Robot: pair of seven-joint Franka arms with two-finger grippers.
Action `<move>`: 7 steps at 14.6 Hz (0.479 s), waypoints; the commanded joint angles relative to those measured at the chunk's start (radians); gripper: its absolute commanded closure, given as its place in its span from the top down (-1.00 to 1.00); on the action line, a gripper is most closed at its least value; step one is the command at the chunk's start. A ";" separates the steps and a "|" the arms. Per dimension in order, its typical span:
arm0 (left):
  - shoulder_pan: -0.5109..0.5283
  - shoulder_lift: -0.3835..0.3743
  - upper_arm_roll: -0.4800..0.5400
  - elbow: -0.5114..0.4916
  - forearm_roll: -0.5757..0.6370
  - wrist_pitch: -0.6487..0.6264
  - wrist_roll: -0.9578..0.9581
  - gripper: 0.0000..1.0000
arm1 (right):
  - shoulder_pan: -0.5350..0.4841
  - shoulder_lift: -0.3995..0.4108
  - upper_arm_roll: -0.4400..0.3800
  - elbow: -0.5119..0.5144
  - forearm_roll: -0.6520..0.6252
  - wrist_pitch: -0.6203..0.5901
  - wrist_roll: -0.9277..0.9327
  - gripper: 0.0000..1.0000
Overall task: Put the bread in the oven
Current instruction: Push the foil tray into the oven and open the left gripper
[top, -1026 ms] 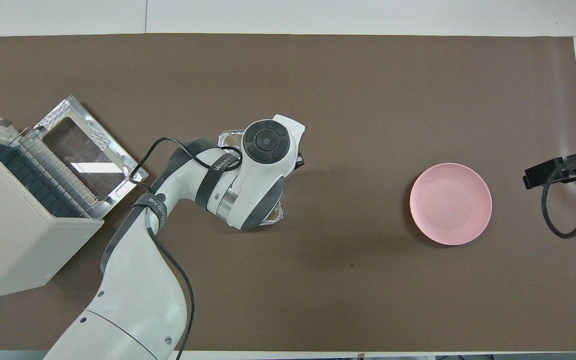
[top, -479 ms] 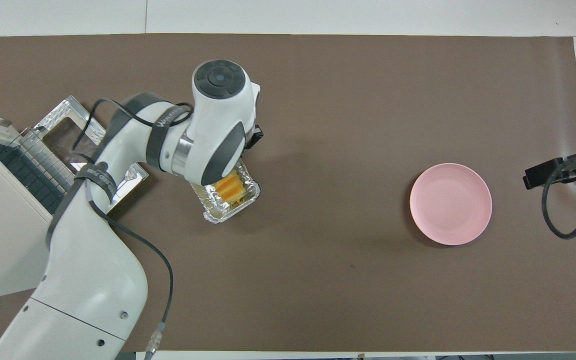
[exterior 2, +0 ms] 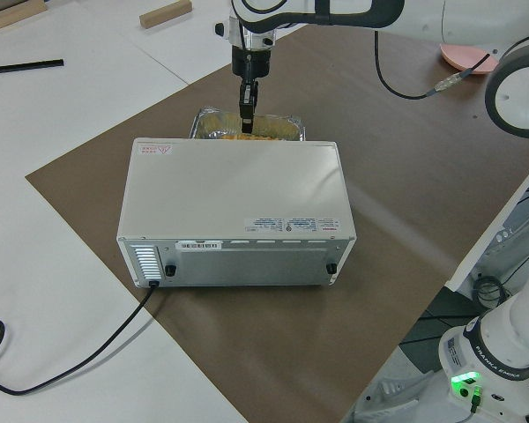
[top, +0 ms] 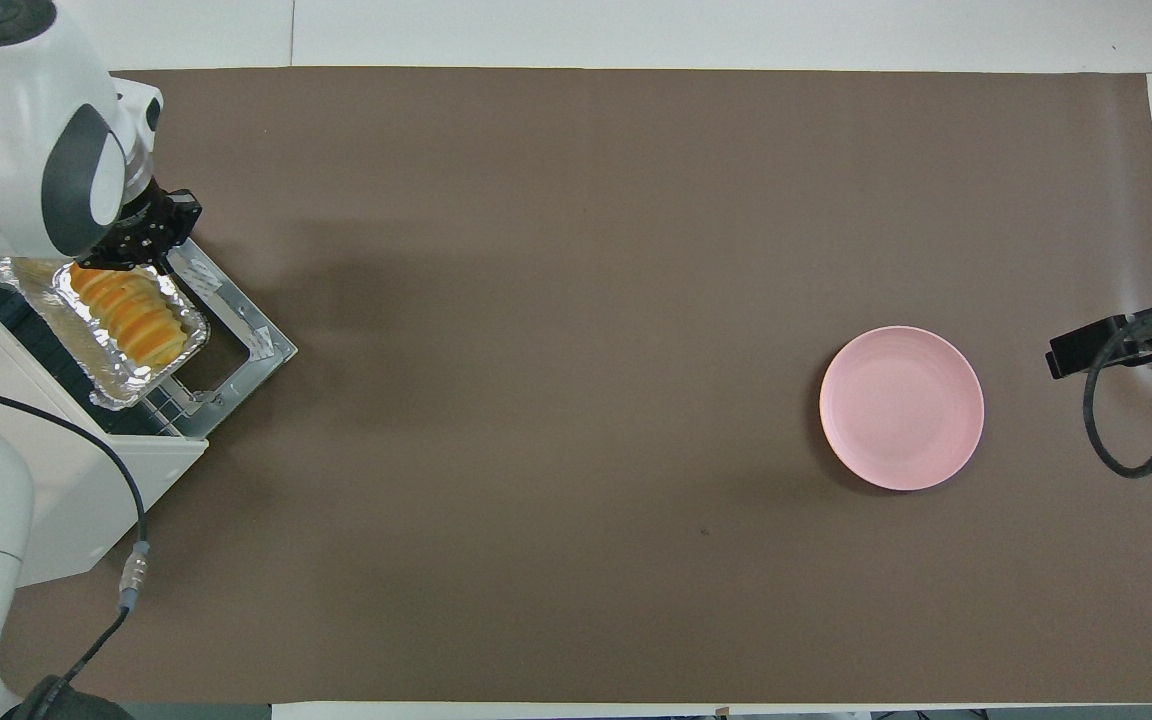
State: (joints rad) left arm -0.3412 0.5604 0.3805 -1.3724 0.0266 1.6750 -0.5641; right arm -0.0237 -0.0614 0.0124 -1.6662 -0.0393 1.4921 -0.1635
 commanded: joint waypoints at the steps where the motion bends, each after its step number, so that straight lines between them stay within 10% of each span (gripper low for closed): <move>1: 0.024 -0.032 -0.002 -0.046 0.016 -0.028 0.120 -1.00 | -0.028 -0.023 0.018 -0.021 0.019 -0.003 -0.019 1.00; 7: 0.027 -0.057 0.054 -0.076 0.019 -0.044 0.133 -1.00 | -0.027 -0.023 0.018 -0.021 0.019 -0.003 -0.019 1.00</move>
State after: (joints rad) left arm -0.2977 0.5504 0.4133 -1.4023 0.0259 1.6351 -0.4292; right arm -0.0237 -0.0614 0.0124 -1.6662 -0.0393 1.4921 -0.1635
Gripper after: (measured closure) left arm 0.982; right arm 0.000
